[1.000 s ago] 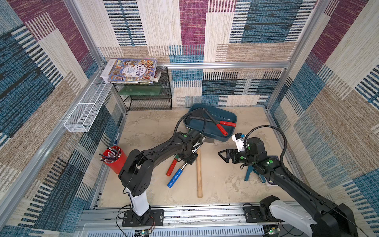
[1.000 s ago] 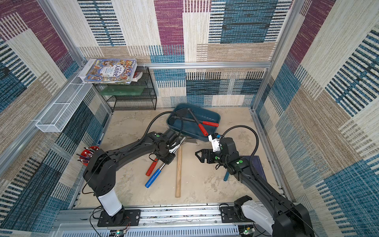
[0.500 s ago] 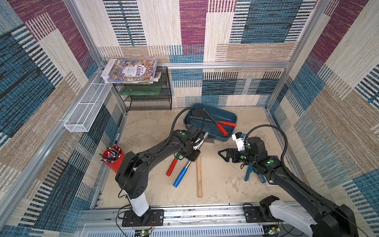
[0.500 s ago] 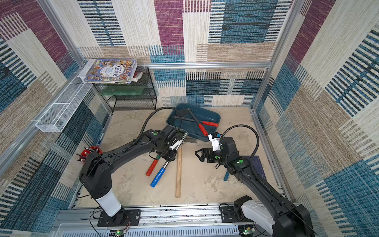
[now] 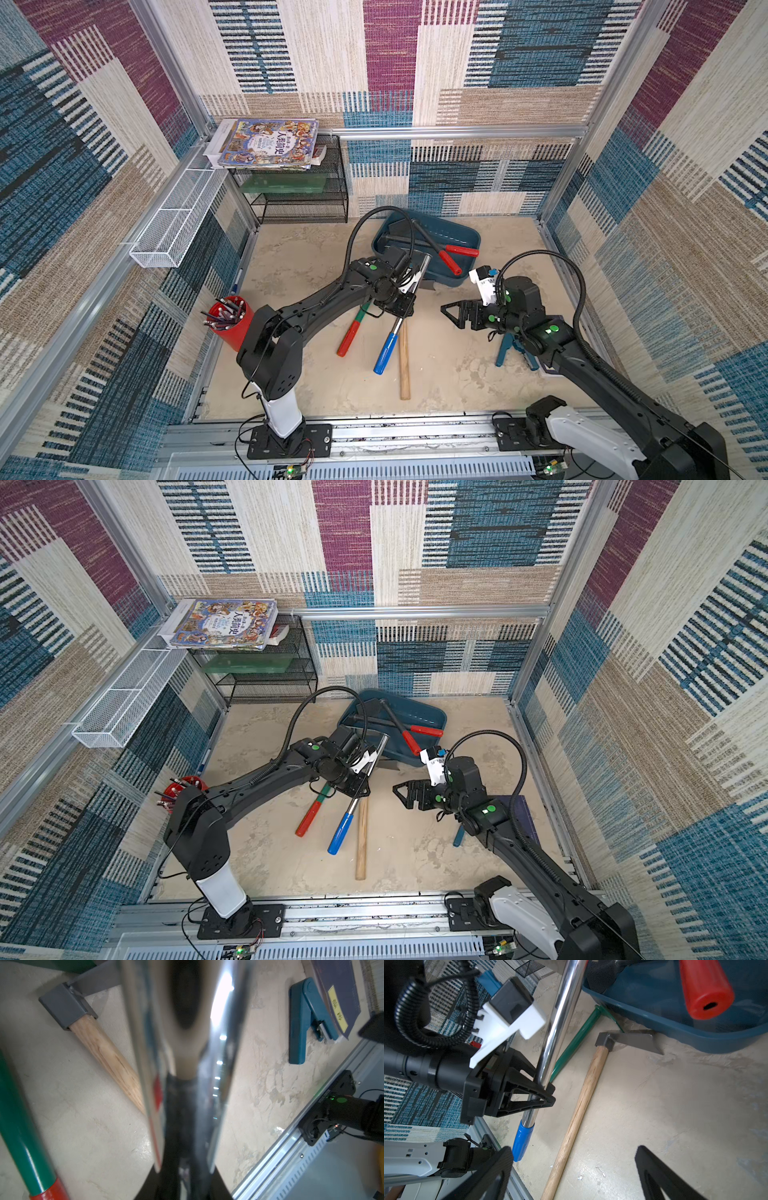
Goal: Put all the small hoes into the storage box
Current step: Pick up the hoe from the center of the board.
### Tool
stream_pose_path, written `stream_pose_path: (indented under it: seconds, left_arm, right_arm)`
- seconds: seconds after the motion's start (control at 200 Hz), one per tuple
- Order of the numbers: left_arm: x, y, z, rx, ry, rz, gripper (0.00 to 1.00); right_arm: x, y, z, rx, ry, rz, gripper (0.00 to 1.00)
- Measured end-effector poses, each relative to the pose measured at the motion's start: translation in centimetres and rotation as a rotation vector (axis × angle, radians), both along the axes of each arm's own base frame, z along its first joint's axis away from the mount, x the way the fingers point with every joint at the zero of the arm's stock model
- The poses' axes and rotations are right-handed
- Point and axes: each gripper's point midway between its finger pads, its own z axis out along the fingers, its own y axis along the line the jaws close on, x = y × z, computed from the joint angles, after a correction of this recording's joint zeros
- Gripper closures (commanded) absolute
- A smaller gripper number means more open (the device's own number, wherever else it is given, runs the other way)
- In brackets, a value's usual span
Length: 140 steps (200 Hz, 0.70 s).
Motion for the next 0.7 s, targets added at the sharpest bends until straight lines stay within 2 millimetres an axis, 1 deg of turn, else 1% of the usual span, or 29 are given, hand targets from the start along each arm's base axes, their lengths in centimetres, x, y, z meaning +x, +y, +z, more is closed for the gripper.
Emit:
stream_pose_path:
  seconds: [0.325,0.511,0.701]
  left_arm:
    - [1.2,-2.3,1.3,-0.113,-0.001,0.037,1.00]
    - [2.3,-3.9,1.9,-0.179,0.009,0.071,1.00]
    - [3.6,-5.1,2.7,-0.224,-0.007,0.104,1.00]
  right_arm:
    - [-0.9,0.9,0.5,0.006,-0.023,0.051,0.05]
    - [-1.2,0.8,1.0,0.005,-0.044,0.061,0.04]
    - [-1.4,0.7,1.3,0.006,-0.053,0.062,0.04]
